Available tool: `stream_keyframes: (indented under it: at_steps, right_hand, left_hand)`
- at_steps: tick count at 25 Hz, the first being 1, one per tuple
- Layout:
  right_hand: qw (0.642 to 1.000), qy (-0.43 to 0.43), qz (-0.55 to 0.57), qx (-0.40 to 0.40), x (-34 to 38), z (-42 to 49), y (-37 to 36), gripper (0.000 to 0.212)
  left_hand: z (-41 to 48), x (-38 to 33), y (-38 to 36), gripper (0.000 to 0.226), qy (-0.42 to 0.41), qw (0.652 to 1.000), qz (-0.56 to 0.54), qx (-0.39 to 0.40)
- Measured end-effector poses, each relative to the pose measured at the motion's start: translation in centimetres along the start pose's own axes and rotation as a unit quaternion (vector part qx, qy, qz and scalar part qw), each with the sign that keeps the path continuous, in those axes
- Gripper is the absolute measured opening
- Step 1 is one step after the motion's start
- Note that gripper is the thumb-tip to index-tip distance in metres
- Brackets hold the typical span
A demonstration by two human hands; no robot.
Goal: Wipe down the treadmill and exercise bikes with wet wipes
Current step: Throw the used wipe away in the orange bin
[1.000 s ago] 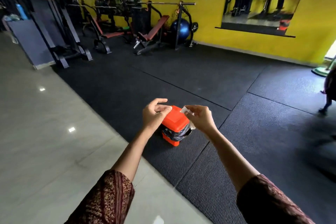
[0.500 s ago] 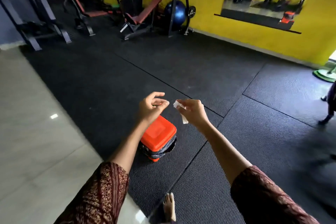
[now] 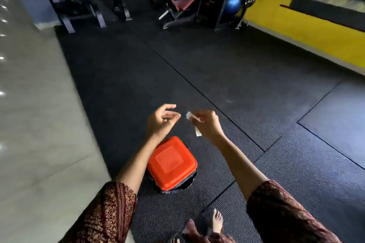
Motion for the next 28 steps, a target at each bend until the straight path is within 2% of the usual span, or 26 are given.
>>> stream_keyframes:
  at_steps: [2,6,11,13,17,28]
  right_hand:
    - [0.999,0.009,0.009,0.029,-1.0,3.4,-0.2,0.019]
    - [0.99,0.057,0.008,0.129,-1.9,8.9,-1.4,0.015]
    - [0.97,0.1,-0.013,0.219,-2.1,12.6,-3.5,0.011]
    - [0.962,0.1,-0.003,0.254,-1.8,13.7,-4.8,0.016]
    - [0.953,0.12,0.003,0.279,-1.6,15.8,-6.1,0.017]
    - [0.947,0.092,0.008,0.307,-3.1,19.6,-7.6,0.019]
  left_hand:
    - [1.9,1.0,0.3,0.022,0.021,0.999,-0.004,-0.044]
    - [3.4,1.9,1.6,0.022,0.041,0.981,-0.024,-0.186]
    - [3.1,3.7,2.8,0.022,0.066,0.959,-0.041,-0.271]
    - [2.9,4.4,3.4,0.023,0.082,0.949,-0.051,-0.301]
    - [4.6,5.4,3.9,0.022,0.097,0.946,-0.04,-0.308]
    - [8.5,8.3,4.0,0.021,0.14,0.945,-0.042,-0.293]
Point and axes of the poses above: each hand's wrist, its own z-axis towards the middle knuckle, its own y-axis out of the back of the hand, x = y × z, the point moved 9 cm from there along z, towards the middle knuckle, and after that the axes turned 10 degrees about x, right-handed, at the moved point
